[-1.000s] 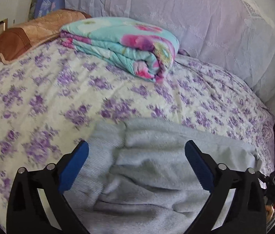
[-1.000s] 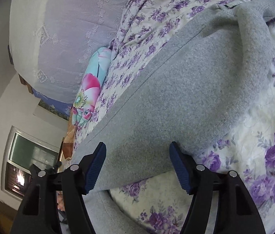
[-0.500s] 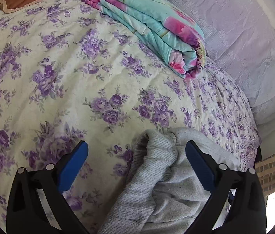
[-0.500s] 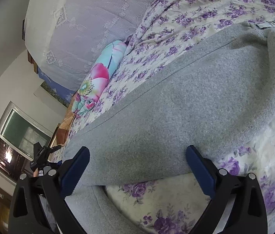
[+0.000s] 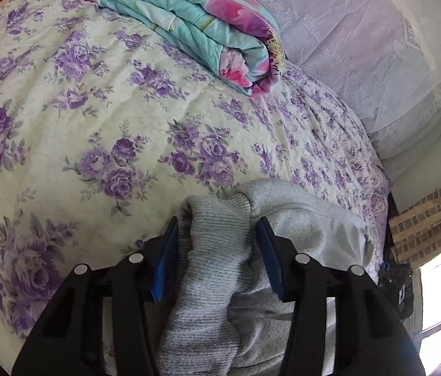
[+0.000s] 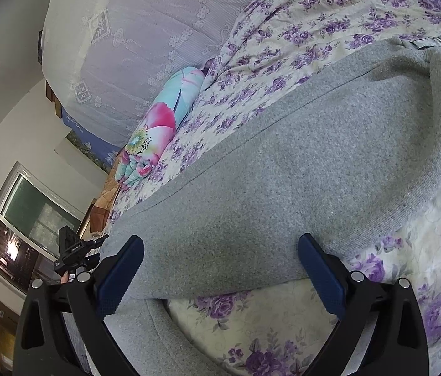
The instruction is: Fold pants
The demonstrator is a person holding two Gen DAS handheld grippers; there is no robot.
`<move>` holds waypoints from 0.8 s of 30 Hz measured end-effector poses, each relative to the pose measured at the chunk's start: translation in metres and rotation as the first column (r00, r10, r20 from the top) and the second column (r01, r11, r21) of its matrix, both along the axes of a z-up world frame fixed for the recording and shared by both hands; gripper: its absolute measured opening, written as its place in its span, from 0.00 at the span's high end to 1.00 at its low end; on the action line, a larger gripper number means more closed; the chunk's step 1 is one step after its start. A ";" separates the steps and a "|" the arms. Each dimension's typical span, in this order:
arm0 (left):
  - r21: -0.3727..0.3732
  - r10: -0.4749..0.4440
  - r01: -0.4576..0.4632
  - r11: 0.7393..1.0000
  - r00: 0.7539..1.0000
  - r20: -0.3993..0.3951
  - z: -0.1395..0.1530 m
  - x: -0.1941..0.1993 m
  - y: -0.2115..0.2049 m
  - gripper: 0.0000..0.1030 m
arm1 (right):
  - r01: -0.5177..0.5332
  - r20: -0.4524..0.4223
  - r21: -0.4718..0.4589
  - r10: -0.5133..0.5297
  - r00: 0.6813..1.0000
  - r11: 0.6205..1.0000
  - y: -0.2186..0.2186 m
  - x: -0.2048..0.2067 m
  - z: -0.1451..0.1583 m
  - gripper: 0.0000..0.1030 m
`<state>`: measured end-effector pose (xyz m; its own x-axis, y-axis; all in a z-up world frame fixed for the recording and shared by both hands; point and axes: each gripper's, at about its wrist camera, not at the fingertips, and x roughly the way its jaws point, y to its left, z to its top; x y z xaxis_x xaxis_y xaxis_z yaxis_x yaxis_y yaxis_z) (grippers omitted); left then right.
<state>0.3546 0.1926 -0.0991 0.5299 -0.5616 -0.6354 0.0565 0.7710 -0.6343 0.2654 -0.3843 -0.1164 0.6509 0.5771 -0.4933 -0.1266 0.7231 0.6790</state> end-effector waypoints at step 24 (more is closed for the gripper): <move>-0.092 -0.012 0.014 0.996 1.000 0.021 -0.006 0.003 0.010 0.77 | -0.406 -0.040 -0.769 0.597 0.801 0.494 0.114 0.145 0.046 0.51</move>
